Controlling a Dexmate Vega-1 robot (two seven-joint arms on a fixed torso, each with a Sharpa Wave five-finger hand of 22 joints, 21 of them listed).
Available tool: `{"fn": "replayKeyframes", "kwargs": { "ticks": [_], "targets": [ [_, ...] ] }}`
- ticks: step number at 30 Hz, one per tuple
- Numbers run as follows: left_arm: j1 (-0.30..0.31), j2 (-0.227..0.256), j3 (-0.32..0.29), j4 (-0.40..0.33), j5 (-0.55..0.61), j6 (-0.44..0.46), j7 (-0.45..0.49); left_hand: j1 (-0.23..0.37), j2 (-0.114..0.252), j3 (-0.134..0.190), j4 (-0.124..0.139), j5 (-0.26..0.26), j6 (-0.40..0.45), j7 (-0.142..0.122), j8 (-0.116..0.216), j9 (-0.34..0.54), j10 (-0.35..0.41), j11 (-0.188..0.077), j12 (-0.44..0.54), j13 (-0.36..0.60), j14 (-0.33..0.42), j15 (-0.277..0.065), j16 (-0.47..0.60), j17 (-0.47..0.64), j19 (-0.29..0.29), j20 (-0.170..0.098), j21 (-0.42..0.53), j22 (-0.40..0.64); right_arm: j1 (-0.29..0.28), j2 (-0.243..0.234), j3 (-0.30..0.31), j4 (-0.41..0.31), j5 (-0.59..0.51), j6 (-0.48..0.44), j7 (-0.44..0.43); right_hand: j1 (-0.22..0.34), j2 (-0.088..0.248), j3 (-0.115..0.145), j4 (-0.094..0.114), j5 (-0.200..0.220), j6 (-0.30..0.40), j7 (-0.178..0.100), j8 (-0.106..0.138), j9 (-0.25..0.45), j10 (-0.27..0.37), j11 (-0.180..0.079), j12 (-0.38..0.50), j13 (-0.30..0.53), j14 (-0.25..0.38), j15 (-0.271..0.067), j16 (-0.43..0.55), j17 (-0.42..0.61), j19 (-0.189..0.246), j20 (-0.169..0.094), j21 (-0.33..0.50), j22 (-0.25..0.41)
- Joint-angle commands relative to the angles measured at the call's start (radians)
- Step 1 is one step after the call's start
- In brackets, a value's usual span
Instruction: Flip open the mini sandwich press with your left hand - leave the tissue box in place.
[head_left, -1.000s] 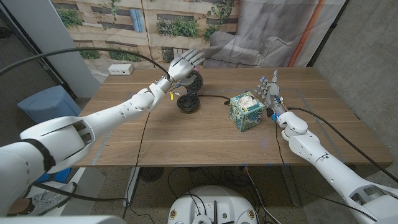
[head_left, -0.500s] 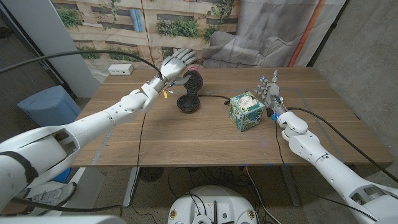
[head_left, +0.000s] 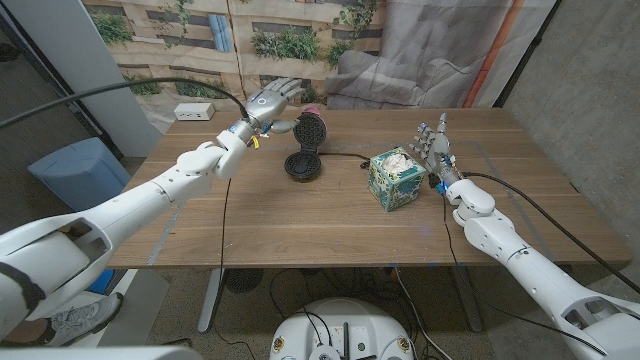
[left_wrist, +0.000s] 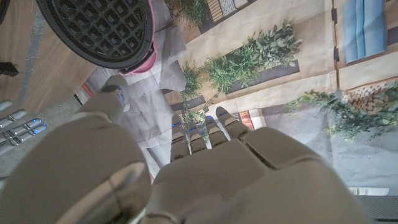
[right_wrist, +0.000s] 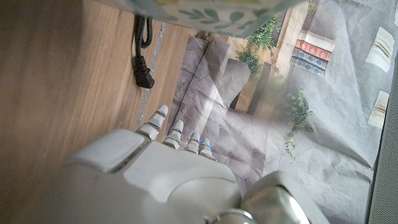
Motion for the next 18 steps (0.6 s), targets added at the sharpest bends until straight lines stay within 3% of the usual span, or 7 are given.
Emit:
{"fn": "replayKeyframes", "kwargs": {
  "ticks": [1,18],
  "targets": [
    [0.106,-0.004,-0.151,-0.059,-0.311,-0.024,-0.164,-0.012,0.005,-0.007,0.004,-0.002,-0.004,0.007,0.000,0.004,-0.001,-0.006,-0.002,0.003,-0.003,-0.011,0.002,0.002,-0.001,-0.035,0.003,0.003,0.000,0.000,0.000,0.000,0.000,0.000,0.000,0.004,0.088,-0.008,0.003,0.006,-0.003,-0.001,-0.003,0.005,-0.005,0.001,0.001,0.003,-0.004,-0.021,0.005,0.003,0.004,0.003,-0.006,0.004],
    [0.225,-0.065,-0.248,-0.016,-0.572,-0.093,-0.154,-0.062,0.031,-0.034,0.025,-0.009,-0.006,0.003,-0.005,0.005,0.009,-0.004,0.002,0.003,0.001,-0.009,0.006,0.004,0.009,-0.041,0.008,0.004,-0.001,0.000,0.000,-0.001,0.000,0.000,0.000,0.004,0.089,-0.008,0.003,0.006,-0.004,-0.001,-0.004,0.005,-0.004,0.002,0.001,0.003,-0.005,-0.020,0.004,0.003,0.003,0.003,-0.007,0.004]
  ]
}}
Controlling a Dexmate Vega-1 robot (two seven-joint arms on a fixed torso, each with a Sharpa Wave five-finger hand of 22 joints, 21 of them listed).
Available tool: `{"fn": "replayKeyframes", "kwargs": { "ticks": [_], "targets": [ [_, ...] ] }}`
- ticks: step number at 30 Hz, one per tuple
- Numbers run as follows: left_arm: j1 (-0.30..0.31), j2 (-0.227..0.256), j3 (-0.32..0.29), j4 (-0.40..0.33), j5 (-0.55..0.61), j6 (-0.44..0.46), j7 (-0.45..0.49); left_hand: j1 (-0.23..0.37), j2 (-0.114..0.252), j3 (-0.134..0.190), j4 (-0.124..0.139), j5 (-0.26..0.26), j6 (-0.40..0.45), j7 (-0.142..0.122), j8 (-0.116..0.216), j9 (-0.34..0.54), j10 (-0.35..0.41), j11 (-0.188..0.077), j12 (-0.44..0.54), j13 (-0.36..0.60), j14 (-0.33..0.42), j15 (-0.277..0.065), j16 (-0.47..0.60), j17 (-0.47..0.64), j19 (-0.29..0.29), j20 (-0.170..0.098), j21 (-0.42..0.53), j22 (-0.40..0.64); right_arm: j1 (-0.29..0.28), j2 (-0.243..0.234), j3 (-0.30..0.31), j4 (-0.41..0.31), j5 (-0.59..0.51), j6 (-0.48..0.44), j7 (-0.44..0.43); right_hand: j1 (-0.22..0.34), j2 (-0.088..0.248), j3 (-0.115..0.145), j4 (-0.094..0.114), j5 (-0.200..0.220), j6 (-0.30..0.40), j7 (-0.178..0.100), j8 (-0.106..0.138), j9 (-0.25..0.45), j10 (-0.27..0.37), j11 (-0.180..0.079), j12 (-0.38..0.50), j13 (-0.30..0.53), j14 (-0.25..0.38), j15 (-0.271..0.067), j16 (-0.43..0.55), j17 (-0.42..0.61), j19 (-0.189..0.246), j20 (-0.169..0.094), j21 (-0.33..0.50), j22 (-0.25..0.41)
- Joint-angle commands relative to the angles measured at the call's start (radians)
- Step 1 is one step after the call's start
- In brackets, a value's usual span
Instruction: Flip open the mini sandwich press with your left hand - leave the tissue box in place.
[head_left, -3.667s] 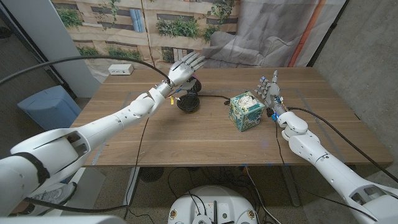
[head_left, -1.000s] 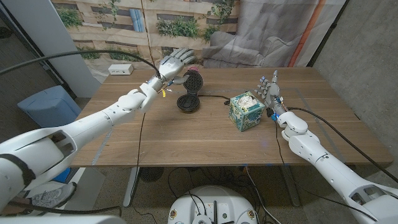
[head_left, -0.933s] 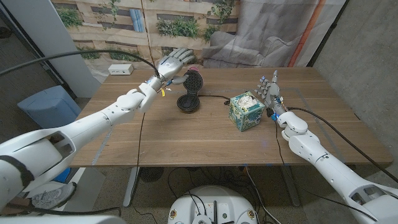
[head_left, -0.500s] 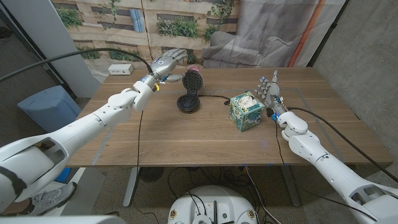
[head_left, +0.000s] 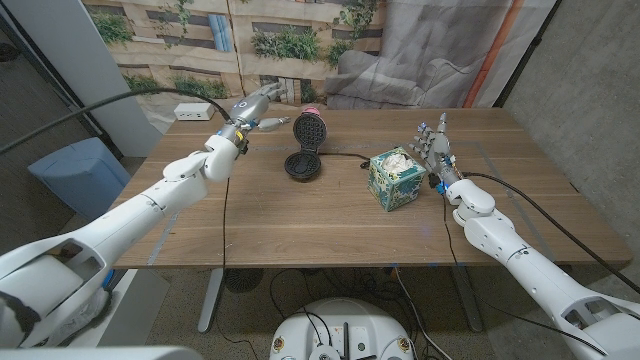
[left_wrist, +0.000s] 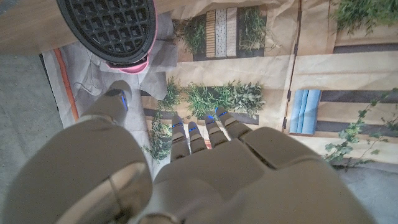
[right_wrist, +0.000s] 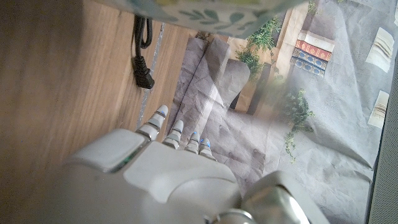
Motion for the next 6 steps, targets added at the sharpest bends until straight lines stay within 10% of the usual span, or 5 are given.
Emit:
{"fn": "replayKeyframes", "kwargs": {
  "ticks": [1,6],
  "targets": [
    [0.087,-0.053,-0.081,0.028,-0.219,-0.049,-0.010,-0.017,0.006,-0.012,0.002,-0.002,-0.004,-0.003,-0.005,0.005,0.009,-0.004,0.002,0.003,0.001,-0.010,0.006,0.004,0.009,-0.042,0.004,0.002,-0.001,0.000,0.000,-0.001,0.000,0.000,0.000,0.004,0.089,-0.005,0.000,0.006,-0.004,-0.001,-0.004,0.005,-0.004,0.001,0.001,0.004,-0.005,-0.020,0.004,0.003,0.003,0.002,0.000,0.004],
    [0.113,-0.070,-0.092,0.011,-0.251,-0.025,0.007,-0.031,0.012,-0.020,0.006,-0.004,-0.007,-0.002,-0.007,0.005,0.014,-0.003,0.003,0.003,0.002,-0.009,0.006,0.004,0.009,-0.041,0.004,0.002,-0.001,0.000,0.000,-0.001,0.000,-0.001,0.000,0.004,0.089,-0.005,0.000,0.006,-0.004,-0.002,-0.004,0.005,-0.004,0.001,0.001,0.004,-0.006,-0.021,0.004,0.003,0.003,0.002,0.000,0.004]
  ]
}}
